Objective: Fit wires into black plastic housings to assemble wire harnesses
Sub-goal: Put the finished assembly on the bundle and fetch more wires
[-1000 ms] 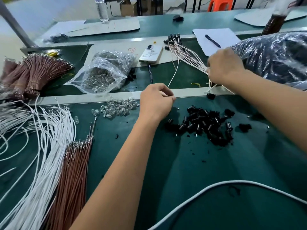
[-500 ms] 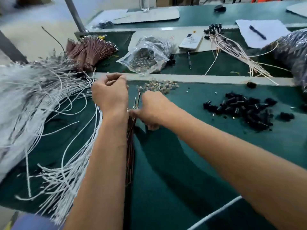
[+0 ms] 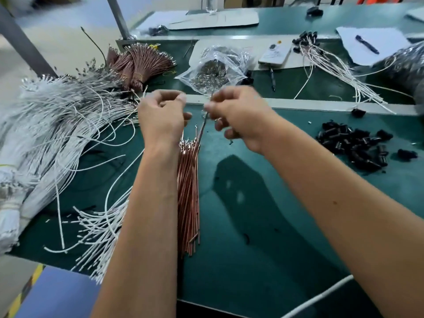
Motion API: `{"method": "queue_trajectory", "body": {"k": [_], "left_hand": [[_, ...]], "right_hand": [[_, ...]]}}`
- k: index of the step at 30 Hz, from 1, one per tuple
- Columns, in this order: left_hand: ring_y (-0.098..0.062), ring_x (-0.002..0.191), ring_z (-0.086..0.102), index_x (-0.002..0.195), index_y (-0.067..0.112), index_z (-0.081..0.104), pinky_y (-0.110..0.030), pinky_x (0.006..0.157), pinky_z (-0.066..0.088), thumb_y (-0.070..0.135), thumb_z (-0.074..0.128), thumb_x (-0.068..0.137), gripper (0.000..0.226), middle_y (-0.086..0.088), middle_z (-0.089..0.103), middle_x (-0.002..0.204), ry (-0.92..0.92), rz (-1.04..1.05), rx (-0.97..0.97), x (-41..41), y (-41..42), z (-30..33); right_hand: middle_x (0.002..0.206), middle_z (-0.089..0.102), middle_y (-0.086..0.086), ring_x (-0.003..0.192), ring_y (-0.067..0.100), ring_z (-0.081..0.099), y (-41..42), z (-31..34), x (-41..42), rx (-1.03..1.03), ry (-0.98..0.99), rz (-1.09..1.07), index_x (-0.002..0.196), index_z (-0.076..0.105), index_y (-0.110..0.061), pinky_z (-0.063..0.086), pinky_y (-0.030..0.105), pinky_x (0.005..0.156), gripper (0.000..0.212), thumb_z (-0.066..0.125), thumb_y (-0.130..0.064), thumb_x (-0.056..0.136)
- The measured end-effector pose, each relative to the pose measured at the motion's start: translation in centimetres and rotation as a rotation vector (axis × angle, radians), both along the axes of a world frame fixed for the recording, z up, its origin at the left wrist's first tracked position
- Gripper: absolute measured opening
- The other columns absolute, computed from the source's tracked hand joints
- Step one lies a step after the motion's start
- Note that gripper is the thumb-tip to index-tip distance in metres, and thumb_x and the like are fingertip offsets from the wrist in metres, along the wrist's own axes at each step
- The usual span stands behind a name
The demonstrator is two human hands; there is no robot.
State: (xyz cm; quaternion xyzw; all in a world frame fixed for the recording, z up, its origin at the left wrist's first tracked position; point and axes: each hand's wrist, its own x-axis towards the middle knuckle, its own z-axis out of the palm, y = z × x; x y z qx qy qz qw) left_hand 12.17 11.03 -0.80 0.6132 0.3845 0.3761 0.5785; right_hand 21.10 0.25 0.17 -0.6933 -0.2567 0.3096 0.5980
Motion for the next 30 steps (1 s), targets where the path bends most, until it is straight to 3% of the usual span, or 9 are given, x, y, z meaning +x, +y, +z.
{"method": "queue_trajectory", "body": {"k": [2,4,7,10,14,19,22,25,30], "left_hand": [[-0.016,0.058,0.068,0.095,0.011,0.068,-0.025,0.058,0.055,0.008,0.065,0.095,0.004,-0.007,0.068,0.087,0.035,-0.274,-0.068,0.8,-1.1,0.5],[-0.018,0.059,0.07,0.095,0.01,0.067,-0.023,0.053,0.055,0.005,0.064,0.096,0.006,-0.006,0.066,0.083,0.026,-0.539,-0.165,1.8,-2.9,0.8],[-0.011,0.053,0.065,0.093,0.007,0.068,-0.017,0.051,0.051,0.0,0.065,0.094,0.008,-0.008,0.06,0.077,0.021,-0.727,-0.191,3.9,-5.9,0.6],[-0.007,0.05,0.058,0.089,0.007,0.068,-0.015,0.055,0.049,-0.002,0.065,0.093,0.011,-0.005,0.059,0.072,-0.063,-0.712,-0.265,6.6,-8.9,-0.1],[-0.008,0.054,0.058,0.091,0.008,0.064,-0.017,0.058,0.05,-0.002,0.063,0.095,0.011,-0.002,0.062,0.065,-0.32,-0.51,-0.435,9.5,-12.0,-1.4],[-0.019,0.061,0.064,0.094,0.005,0.068,-0.031,0.065,0.057,-0.005,0.07,0.089,0.012,-0.011,0.067,0.077,-0.242,-0.572,-0.006,10.1,-13.4,-4.4],[-0.03,0.069,0.071,0.093,0.005,0.069,-0.035,0.067,0.06,-0.005,0.073,0.086,0.013,-0.015,0.071,0.083,-0.15,-0.613,0.199,9.8,-13.2,-5.7],[-0.021,0.063,0.071,0.092,0.004,0.068,-0.024,0.062,0.055,-0.006,0.075,0.084,0.014,-0.012,0.071,0.08,-0.147,-0.657,0.201,9.4,-12.6,-6.4],[-0.018,0.062,0.072,0.09,0.003,0.069,-0.022,0.06,0.054,-0.007,0.074,0.083,0.014,-0.01,0.073,0.08,-0.147,-0.715,0.218,8.9,-12.6,-6.6]], "right_hand": [[0.078,0.064,0.009,0.048,0.013,0.057,-1.5,1.3,1.4,0.139,0.014,-0.092,0.095,0.057,-0.009,0.038,0.021,0.039,0.012,0.053,-0.008,0.106],[0.075,0.066,0.011,0.049,0.015,0.058,-3.6,2.1,3.3,0.23,-0.003,-0.218,0.096,0.053,-0.008,0.039,0.023,0.04,0.014,0.047,-0.007,0.108],[0.073,0.063,0.014,0.049,0.017,0.053,-6.9,1.9,6.2,0.308,-0.02,-0.394,0.092,0.048,-0.009,0.038,0.025,0.042,0.017,0.046,-0.006,0.109],[0.077,0.064,0.011,0.054,0.015,0.057,-10.0,0.8,7.8,0.299,-0.029,-0.492,0.093,0.051,-0.01,0.045,0.023,0.045,0.018,0.054,-0.019,0.108],[0.068,0.061,0.002,0.05,0.011,0.055,-13.3,-2.7,7.1,0.062,-0.099,-0.44,0.086,0.064,-0.012,0.041,0.023,0.041,0.029,0.061,-0.033,0.105],[0.066,0.065,0.001,0.048,0.01,0.051,-14.8,-5.5,5.3,0.216,0.084,-0.394,0.082,0.074,-0.014,0.034,0.017,0.037,0.024,0.066,-0.025,0.101],[0.063,0.068,0.002,0.05,0.011,0.052,-14.9,-6.4,5.1,0.247,-0.021,-0.495,0.079,0.074,-0.013,0.035,0.019,0.038,0.016,0.073,-0.013,0.095],[0.058,0.063,0.0,0.05,0.01,0.053,-14.8,-6.8,5.1,0.297,-0.025,-0.54,0.08,0.073,-0.01,0.036,0.02,0.037,0.013,0.075,-0.005,0.092],[0.065,0.065,0.004,0.052,0.011,0.055,-15.0,-6.9,5.4,0.289,0.05,-0.451,0.082,0.068,-0.01,0.038,0.021,0.038,0.013,0.073,-0.006,0.094]]}}
